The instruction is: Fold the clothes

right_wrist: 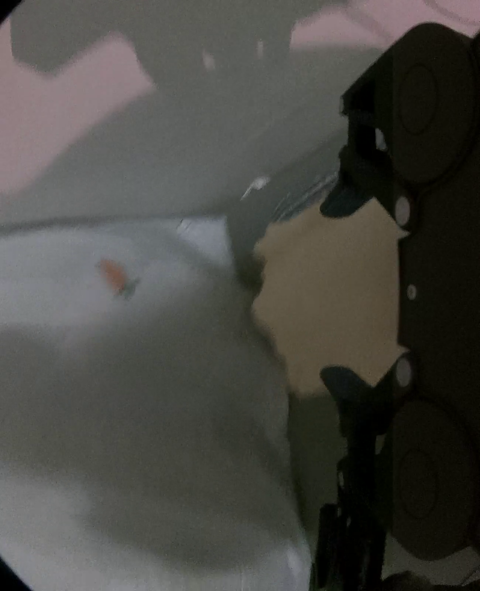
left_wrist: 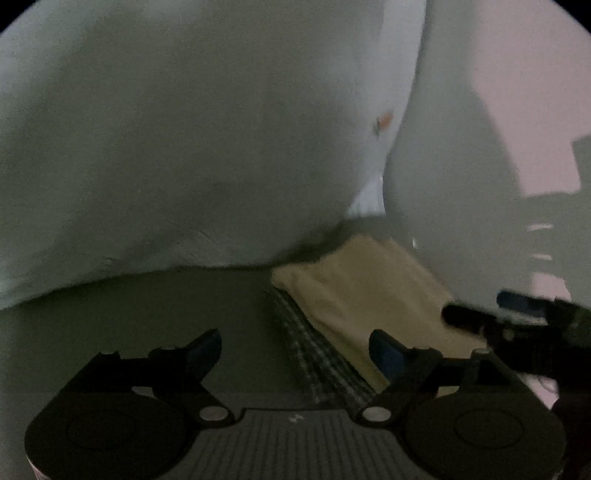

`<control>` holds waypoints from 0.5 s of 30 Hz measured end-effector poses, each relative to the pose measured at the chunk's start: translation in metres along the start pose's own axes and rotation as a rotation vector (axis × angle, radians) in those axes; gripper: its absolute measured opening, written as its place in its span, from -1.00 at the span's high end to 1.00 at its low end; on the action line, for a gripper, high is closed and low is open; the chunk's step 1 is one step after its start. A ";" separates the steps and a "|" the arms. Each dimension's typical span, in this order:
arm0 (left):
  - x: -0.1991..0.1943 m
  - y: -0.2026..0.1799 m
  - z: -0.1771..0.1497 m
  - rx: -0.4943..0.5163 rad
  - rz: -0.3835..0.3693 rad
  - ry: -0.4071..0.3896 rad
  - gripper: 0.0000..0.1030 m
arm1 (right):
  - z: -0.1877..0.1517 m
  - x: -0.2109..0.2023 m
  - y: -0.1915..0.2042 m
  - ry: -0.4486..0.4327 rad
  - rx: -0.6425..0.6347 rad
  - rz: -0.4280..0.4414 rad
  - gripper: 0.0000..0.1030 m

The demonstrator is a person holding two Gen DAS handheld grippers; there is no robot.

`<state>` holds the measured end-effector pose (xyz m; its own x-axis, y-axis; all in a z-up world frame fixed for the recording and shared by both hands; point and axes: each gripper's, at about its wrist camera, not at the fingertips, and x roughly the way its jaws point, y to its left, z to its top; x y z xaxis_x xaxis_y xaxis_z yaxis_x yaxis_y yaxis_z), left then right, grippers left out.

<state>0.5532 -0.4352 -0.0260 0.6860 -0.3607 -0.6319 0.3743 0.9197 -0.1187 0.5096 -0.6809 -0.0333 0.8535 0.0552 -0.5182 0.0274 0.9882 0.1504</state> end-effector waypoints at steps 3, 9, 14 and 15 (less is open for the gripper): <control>-0.050 0.016 -0.006 0.045 0.065 -0.062 -0.70 | -0.003 -0.029 0.034 -0.007 -0.034 0.092 -1.00; -0.170 0.048 -0.049 0.009 0.203 -0.241 -0.72 | -0.028 -0.092 0.126 -0.002 -0.061 0.230 -1.00; -0.285 0.094 -0.095 -0.104 0.234 -0.353 -1.00 | -0.049 -0.156 0.218 -0.046 -0.159 0.270 -1.00; -0.304 0.106 -0.106 -0.114 0.232 -0.347 -1.00 | -0.056 -0.169 0.238 -0.065 -0.190 0.258 -1.00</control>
<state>0.3183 -0.2116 0.0725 0.9202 -0.1551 -0.3594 0.1274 0.9868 -0.0995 0.3428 -0.4473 0.0429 0.8513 0.3045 -0.4273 -0.2870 0.9520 0.1067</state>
